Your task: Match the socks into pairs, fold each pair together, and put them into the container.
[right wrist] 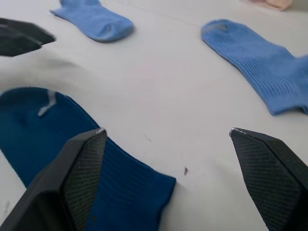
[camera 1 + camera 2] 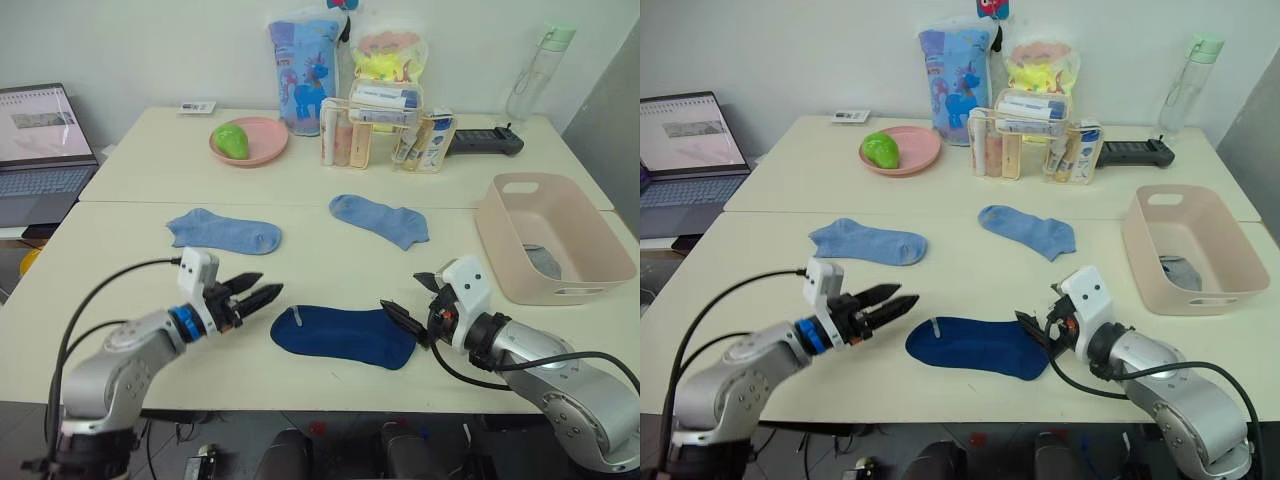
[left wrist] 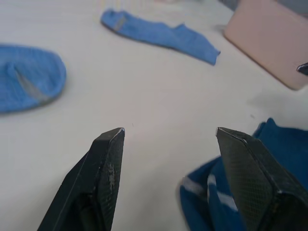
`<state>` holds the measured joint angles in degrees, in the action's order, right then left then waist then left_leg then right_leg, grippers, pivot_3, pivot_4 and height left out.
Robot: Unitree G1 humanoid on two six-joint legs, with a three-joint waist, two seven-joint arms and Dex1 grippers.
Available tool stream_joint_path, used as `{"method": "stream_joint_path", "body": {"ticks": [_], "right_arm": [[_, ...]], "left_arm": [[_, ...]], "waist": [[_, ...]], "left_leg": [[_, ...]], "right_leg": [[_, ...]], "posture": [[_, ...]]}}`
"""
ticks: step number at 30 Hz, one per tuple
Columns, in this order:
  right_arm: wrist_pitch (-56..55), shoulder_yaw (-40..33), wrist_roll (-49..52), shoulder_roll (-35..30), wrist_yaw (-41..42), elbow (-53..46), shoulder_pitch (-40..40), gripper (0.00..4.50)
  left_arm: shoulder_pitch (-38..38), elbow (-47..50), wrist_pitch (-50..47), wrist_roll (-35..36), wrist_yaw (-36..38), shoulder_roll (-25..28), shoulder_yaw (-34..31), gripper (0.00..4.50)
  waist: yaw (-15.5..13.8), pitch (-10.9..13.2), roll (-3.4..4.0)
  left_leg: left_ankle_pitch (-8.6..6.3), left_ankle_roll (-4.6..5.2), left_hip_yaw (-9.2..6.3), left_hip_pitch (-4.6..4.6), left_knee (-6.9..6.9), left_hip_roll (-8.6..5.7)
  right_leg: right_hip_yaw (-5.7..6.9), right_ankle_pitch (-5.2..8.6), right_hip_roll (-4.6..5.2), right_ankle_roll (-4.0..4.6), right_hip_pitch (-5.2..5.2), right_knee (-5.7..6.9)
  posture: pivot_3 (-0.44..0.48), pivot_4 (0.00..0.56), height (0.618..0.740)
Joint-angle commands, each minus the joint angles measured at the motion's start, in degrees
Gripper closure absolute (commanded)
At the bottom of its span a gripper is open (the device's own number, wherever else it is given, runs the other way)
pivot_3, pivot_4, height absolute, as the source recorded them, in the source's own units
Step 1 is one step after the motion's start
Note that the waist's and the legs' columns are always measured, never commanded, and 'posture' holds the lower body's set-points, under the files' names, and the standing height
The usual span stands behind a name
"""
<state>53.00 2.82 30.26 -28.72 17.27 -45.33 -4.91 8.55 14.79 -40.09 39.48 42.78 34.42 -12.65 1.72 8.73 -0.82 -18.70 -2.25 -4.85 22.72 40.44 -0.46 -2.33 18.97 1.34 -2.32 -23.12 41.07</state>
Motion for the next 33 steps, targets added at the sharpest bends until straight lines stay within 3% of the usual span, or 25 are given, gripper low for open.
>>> {"method": "stream_joint_path", "body": {"ticks": [1,4,9,12,15,20,26,33], "right_arm": [[-2.06,1.12,0.25,-0.37,2.0,-1.97,-0.82,0.7],[-1.48,4.44,0.73,-1.64,4.9,-1.11,-0.76,1.74],[-2.61,10.75,-2.28,-2.12,6.41,2.17,-1.42,3.54],[-2.94,13.39,-3.93,-0.76,6.1,5.65,-0.88,4.46],[-4.78,14.97,-6.31,-0.47,6.48,10.13,1.67,4.46],[-6.06,12.81,-7.39,-3.23,7.89,10.12,6.6,4.46],[-9.01,9.69,-7.7,-4.66,8.44,8.99,10.32,4.46],[-9.71,5.57,-2.71,-0.79,8.65,3.98,8.35,4.46]], "left_arm": [[2.36,2.25,4.54,-2.35,8.88,4.45,4.77,1.96],[3.59,2.6,10.49,-8.23,14.46,6.69,12.38,2.89],[4.61,-0.72,13.19,-12.51,14.98,4.78,18.21,4.49],[5.38,-5.04,15.87,-16.7,14.01,3.57,21.03,4.5],[6.02,-9.33,17.21,-20.64,12.77,2.07,23.74,4.5],[5.96,-14.47,19.54,-25.26,8.26,0.16,23.02,4.5],[3.86,-13.2,21.52,-24.17,10.25,1.05,21.28,4.5],[4.1,-6.47,23.16,-18.23,17.83,2.26,19.25,4.5]], "waist": [[0.09,-0.01,0.01],[0.1,0.01,0.06],[0.18,0.01,0.04],[0.15,0.0,0.04],[0.12,0.0,0.03],[-0.01,-0.11,0.02],[0.02,-0.28,-0.07],[0.07,-0.22,-0.06]], "left_leg": [[0.01,-0.01,0.01,-0.01,0.0,0.0],[0.03,-0.06,0.09,-0.06,-0.08,0.01],[0.0,0.01,0.1,-0.1,-0.13,0.03],[-0.01,0.02,0.12,-0.09,-0.13,0.03],[-0.01,0.02,0.12,-0.1,-0.13,0.01],[-0.01,0.02,0.11,-0.11,-0.12,-0.01],[-0.01,0.03,0.12,-0.25,-0.13,0.01],[-0.01,0.03,0.07,-0.27,-0.16,0.04]], "right_leg": [[0.0,0.0,0.0,0.0,0.0,0.0],[-0.02,0.0,0.0,0.0,-0.01,-0.01],[-0.05,0.0,-0.01,0.0,-0.01,0.0],[-0.03,0.0,-0.03,0.0,-0.03,0.0],[-0.01,0.0,-0.03,0.0,-0.02,0.0],[-0.01,0.0,0.0,0.0,0.01,-0.04],[-0.03,0.0,0.0,0.0,0.13,-0.03],[-0.05,0.0,-0.01,0.0,0.17,-0.03]], "posture": [[0.0,0.15,0.703],[0.0,0.15,0.703],[0.0,0.15,0.703],[0.0,0.15,0.703],[0.0,0.15,0.703],[0.0,0.15,0.703],[0.0,0.15,0.703],[0.0,0.15,0.703]]}}
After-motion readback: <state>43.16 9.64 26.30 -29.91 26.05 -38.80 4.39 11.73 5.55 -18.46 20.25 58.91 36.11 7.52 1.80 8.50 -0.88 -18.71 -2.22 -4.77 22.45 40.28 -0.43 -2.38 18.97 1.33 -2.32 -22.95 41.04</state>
